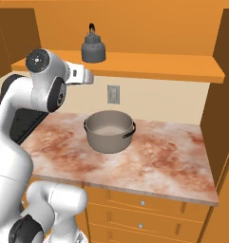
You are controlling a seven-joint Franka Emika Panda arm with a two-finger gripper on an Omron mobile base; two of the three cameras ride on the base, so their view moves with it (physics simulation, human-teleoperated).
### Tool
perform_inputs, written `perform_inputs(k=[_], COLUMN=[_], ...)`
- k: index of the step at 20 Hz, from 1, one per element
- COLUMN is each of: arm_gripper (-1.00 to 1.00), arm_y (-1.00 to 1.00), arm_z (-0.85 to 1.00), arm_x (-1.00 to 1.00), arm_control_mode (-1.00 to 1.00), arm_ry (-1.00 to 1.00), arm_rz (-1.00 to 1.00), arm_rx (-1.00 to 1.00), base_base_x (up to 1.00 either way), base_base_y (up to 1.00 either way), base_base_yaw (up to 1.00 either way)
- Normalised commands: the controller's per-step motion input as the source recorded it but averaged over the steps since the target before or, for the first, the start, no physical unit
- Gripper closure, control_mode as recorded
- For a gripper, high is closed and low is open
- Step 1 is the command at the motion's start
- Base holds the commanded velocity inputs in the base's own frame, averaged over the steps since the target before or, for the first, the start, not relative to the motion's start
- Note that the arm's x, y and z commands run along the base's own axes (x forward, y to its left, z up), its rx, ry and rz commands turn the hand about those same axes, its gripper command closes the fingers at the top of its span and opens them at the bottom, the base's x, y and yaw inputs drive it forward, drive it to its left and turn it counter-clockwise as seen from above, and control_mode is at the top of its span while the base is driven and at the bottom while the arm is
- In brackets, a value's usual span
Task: Pick the kettle from the cabinet and place it on a stove burner. Then pick the pot from the counter and place it on another stove burner. Finally, turn both burners on.
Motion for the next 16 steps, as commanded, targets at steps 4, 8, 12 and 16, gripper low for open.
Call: perform_inputs(k=[4, 8, 12, 16], arm_gripper=[-1.00, -1.00, -1.00, -1.00], arm_y=[0.00, 0.00, 0.00, 0.00], arm_z=[0.34, 0.36, 0.32, 0.33], arm_x=[0.04, 0.06, 0.09, 0.06], arm_control_mode=[-1.00, -1.00, -1.00, -1.00], arm_ry=[-0.15, -0.14, -0.14, -0.15], arm_rz=[0.00, 0.00, 0.00, 0.00], arm_rx=[0.00, 0.00, 0.00, 0.00], base_base_x=[0.00, 0.00, 0.00, 0.00], base_base_y=[0.00, 0.00, 0.00, 0.00], base_base_yaw=[0.00, 0.00, 0.00, 0.00])
